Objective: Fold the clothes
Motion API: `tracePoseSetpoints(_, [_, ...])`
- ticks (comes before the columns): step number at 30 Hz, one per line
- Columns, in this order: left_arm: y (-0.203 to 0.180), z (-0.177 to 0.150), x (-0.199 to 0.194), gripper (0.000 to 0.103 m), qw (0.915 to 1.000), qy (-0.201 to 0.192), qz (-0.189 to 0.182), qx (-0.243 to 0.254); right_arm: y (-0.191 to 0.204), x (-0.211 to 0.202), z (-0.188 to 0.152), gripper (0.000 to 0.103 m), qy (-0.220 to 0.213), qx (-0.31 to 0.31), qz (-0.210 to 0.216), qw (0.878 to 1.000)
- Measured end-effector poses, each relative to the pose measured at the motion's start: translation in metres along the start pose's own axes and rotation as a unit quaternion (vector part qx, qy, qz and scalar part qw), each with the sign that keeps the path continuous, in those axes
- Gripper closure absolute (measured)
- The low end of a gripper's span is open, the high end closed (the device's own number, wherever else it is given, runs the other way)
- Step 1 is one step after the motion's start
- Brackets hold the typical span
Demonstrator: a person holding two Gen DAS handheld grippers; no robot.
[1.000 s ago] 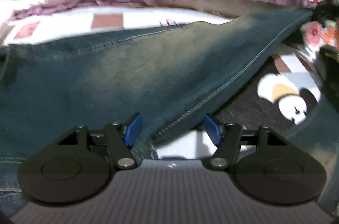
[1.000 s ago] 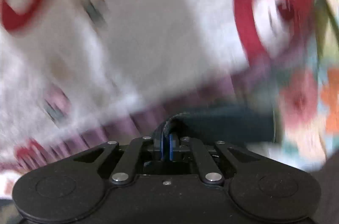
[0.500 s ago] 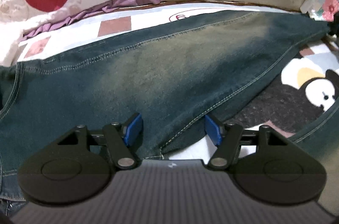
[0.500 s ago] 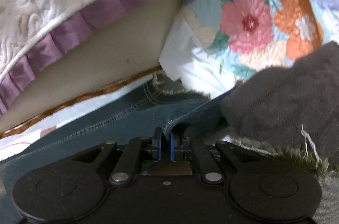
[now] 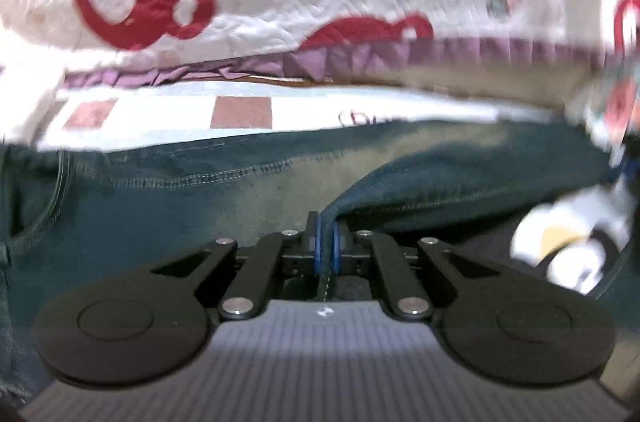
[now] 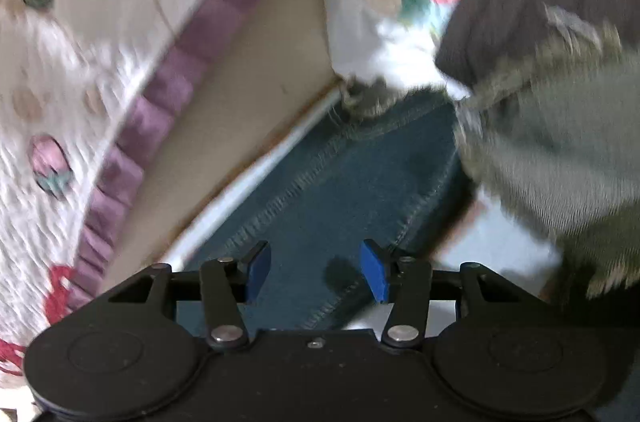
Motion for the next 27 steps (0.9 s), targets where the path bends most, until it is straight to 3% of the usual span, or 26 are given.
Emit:
tracePoseSetpoints(2, [0.001,-0.003,0.006,0.098,1.0000,0.005,0.001,-0.003,-0.007,-0.005,-0.015,0.048,0.003,0.050,-0.028,0.998])
tracePoseSetpoints(5, [0.003,-0.008,0.014,0.098,0.9999,0.013,0.002,-0.008,-0.025,-0.014,-0.035,0.047,0.006,0.111,-0.027,0.993])
tracePoseSetpoints(8, [0.006,-0.006,0.012,0.098,0.9999,0.010,-0.004,-0.010,-0.033,-0.008,-0.031,0.045,-0.028,0.108,0.007,0.994])
tracePoseSetpoints(10, [0.005,-0.008,0.009,0.098,1.0000,0.007,-0.001,-0.006,-0.037,0.006,-0.023,0.042,-0.050,0.113,0.054,0.991])
tracePoseSetpoints(13, [0.002,-0.009,0.009,0.098,0.9999,0.007,0.013,-0.006,-0.032,0.025,-0.004,0.042,-0.104,0.107,0.047,0.988])
tracePoseSetpoints(16, [0.000,-0.009,0.009,0.099,0.9998,0.007,0.016,-0.010,-0.011,0.048,0.022,0.037,-0.130,0.058,-0.004,0.990])
tracePoseSetpoints(17, [0.000,-0.009,0.008,0.099,0.9998,0.005,0.015,-0.007,-0.004,0.058,0.038,0.041,-0.123,0.038,-0.013,0.992])
tracePoseSetpoints(18, [0.000,-0.009,0.007,0.099,0.9999,0.004,0.014,-0.005,0.004,0.068,0.055,0.058,-0.113,0.017,-0.020,0.993])
tracePoseSetpoints(19, [0.001,-0.009,0.005,0.099,0.9999,0.006,0.006,-0.009,0.016,0.067,0.069,0.095,-0.113,0.005,-0.009,0.994])
tracePoseSetpoints(21, [0.001,-0.010,0.003,0.099,0.9998,0.013,-0.012,-0.012,0.047,0.049,0.095,0.097,-0.131,-0.024,0.030,0.991])
tracePoseSetpoints(22, [0.000,-0.010,0.001,0.098,0.9996,0.017,-0.020,-0.012,0.065,0.033,0.102,0.098,-0.153,-0.069,0.028,0.985])
tracePoseSetpoints(25, [-0.005,-0.012,0.007,0.094,0.9971,0.052,-0.054,0.001,0.116,-0.015,0.121,0.100,-0.218,-0.220,0.004,0.951])
tracePoseSetpoints(27, [-0.010,-0.014,0.011,0.088,0.9939,0.078,-0.077,0.011,0.113,-0.008,0.129,0.100,-0.207,-0.250,-0.046,0.945])
Point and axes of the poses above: each gripper's, at about its wrist camera, not at the fingertips, and x roughly the way its jaws point, y to its left, z to its top, the point moved 2 cm from there along x, roughly the way its jaws point, and after that the axes turned 9 degrees about y, right-handed, at the moved point
